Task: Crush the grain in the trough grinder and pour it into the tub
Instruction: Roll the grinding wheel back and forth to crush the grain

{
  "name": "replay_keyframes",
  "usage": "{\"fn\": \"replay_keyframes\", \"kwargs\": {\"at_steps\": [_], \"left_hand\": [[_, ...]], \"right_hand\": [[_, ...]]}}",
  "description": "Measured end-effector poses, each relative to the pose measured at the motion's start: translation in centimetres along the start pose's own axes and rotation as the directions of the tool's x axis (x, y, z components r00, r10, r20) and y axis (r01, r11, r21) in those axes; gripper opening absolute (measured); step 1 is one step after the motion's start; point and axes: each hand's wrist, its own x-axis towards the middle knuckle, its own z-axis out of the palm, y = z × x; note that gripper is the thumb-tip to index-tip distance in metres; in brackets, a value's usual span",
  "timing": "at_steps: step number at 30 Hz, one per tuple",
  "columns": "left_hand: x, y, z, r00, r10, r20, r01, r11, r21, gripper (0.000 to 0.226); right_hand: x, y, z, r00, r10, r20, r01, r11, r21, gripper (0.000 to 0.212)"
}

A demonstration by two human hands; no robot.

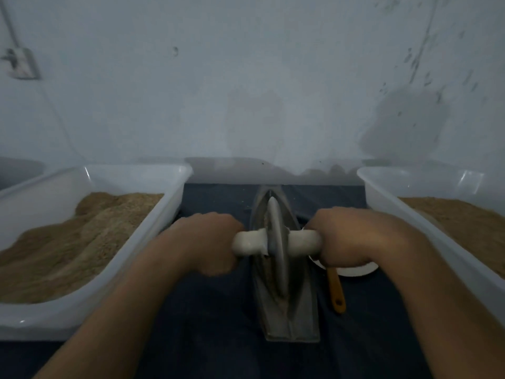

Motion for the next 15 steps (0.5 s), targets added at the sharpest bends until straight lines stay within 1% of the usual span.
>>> {"fn": "replay_keyframes", "kwargs": {"at_steps": [1, 2, 3, 4, 5, 6, 7, 8, 9, 11, 13, 15], "left_hand": [[0.7, 0.3, 0.3, 0.994, -0.035, -0.103, 0.039, 0.999, 0.036, 0.016], [1.5, 0.7, 0.8, 0.969, -0.065, -0.239, 0.086, 0.993, 0.076, 0.017], [2.3, 1.0, 1.5, 0.917, -0.08, -0.391, 0.138, 0.983, 0.122, 0.019], [3.1, 1.3, 2.2, 0.848, -0.076, -0.524, 0.191, 0.967, 0.168, 0.021], [3.8, 1.5, 2.8, 0.79, -0.063, -0.61, 0.229, 0.953, 0.198, 0.023], [4.2, 1.6, 3.3, 0.756, -0.051, -0.652, 0.237, 0.951, 0.201, 0.024], [4.3, 1.3, 3.5, 0.749, -0.05, -0.661, 0.224, 0.958, 0.182, 0.024], [4.2, 0.9, 3.7, 0.763, -0.059, -0.644, 0.201, 0.968, 0.149, 0.022], [3.9, 0.4, 3.8, 0.789, -0.068, -0.611, 0.17, 0.979, 0.11, 0.019], [3.1, -0.4, 4.0, 0.838, -0.054, -0.543, 0.104, 0.993, 0.062, 0.017], [2.2, -0.6, 4.4, 0.845, -0.025, -0.534, 0.073, 0.995, 0.07, 0.02], [1.7, -0.5, 4.5, 0.83, -0.025, -0.557, 0.064, 0.997, 0.05, 0.018]], "right_hand": [[0.8, 0.0, 0.2, 0.999, 0.035, -0.035, -0.035, 0.999, -0.008, 0.014], [1.6, 0.0, 0.6, 0.992, 0.076, -0.101, -0.077, 0.997, -0.008, 0.015], [2.4, 0.0, 1.1, 0.973, 0.115, -0.2, -0.117, 0.993, 0.002, 0.017], [3.2, -0.1, 1.8, 0.935, 0.137, -0.327, -0.141, 0.99, 0.01, 0.018], [3.9, -0.2, 2.5, 0.88, 0.137, -0.454, -0.151, 0.989, 0.004, 0.019], [4.3, -0.3, 3.1, 0.829, 0.114, -0.547, -0.151, 0.988, -0.023, 0.02], [4.4, -0.2, 3.5, 0.799, 0.085, -0.595, -0.146, 0.988, -0.054, 0.021], [4.4, -0.2, 3.5, 0.792, 0.062, -0.608, -0.134, 0.988, -0.073, 0.022], [4.1, 0.0, 3.3, 0.807, 0.042, -0.589, -0.114, 0.99, -0.087, 0.024], [3.2, 0.4, 2.8, 0.873, -0.004, -0.488, -0.048, 0.994, -0.094, 0.03], [2.2, 0.4, 2.2, 0.909, -0.065, -0.412, 0.025, 0.995, -0.101, 0.032], [1.1, 0.3, 1.4, 0.908, -0.136, -0.396, 0.097, 0.988, -0.117, 0.024]]}}
